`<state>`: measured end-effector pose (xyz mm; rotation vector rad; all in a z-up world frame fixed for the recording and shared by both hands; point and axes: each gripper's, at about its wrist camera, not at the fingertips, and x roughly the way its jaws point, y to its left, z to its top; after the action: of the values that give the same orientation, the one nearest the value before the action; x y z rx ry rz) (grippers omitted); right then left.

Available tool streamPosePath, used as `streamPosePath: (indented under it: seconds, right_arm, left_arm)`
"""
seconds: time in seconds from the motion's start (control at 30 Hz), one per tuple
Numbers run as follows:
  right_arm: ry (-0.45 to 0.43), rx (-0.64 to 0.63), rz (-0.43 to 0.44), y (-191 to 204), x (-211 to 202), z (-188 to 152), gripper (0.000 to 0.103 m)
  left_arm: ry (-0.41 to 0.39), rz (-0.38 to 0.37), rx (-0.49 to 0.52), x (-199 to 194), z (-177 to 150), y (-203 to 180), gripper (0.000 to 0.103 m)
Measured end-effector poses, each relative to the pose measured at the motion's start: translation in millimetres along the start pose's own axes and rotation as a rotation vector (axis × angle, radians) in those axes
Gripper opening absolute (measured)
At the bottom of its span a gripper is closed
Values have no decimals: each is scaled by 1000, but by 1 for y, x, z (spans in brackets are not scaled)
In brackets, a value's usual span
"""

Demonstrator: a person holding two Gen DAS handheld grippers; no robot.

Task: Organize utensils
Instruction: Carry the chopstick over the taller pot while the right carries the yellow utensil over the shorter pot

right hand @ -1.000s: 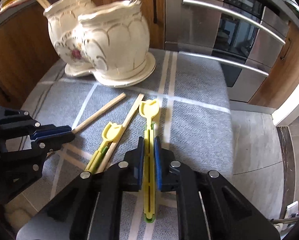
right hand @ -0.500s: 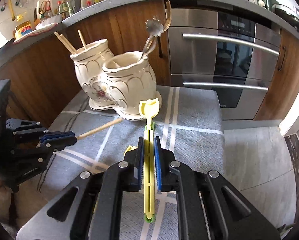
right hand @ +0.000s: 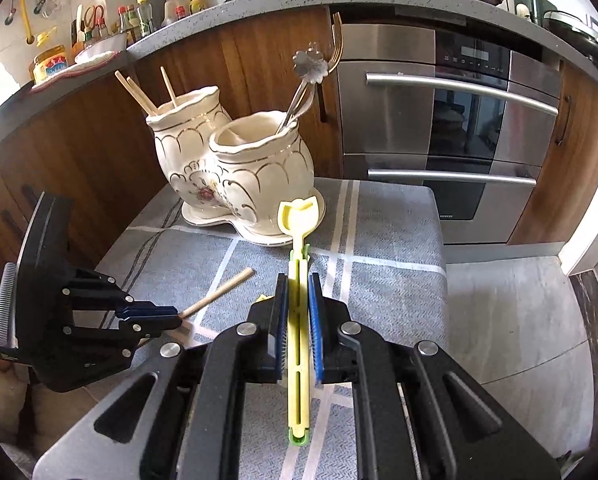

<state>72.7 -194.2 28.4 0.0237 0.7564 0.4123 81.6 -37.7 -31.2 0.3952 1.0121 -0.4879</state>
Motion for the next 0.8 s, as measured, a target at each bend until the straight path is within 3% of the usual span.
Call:
streamPosePath:
  seconds: [0.13,0.27,0.63,0.8]
  right_arm:
    - [-30,1,2,0,-8,3,10]
    - [-93,9,6,-1,-22,11,10]
    - [-291,-4,59,13,-46,43,10]
    - [-344,-19,95,24,-40,65,10]
  left_arm:
    - [-44,-23,11,-12,-3,-1,7]
    - [-137,-38,14,-38,-2,0,7]
    - [-617,-51,-91,-126,8,41,7]
    - [-759,-31,-133,-153,9,60,7]
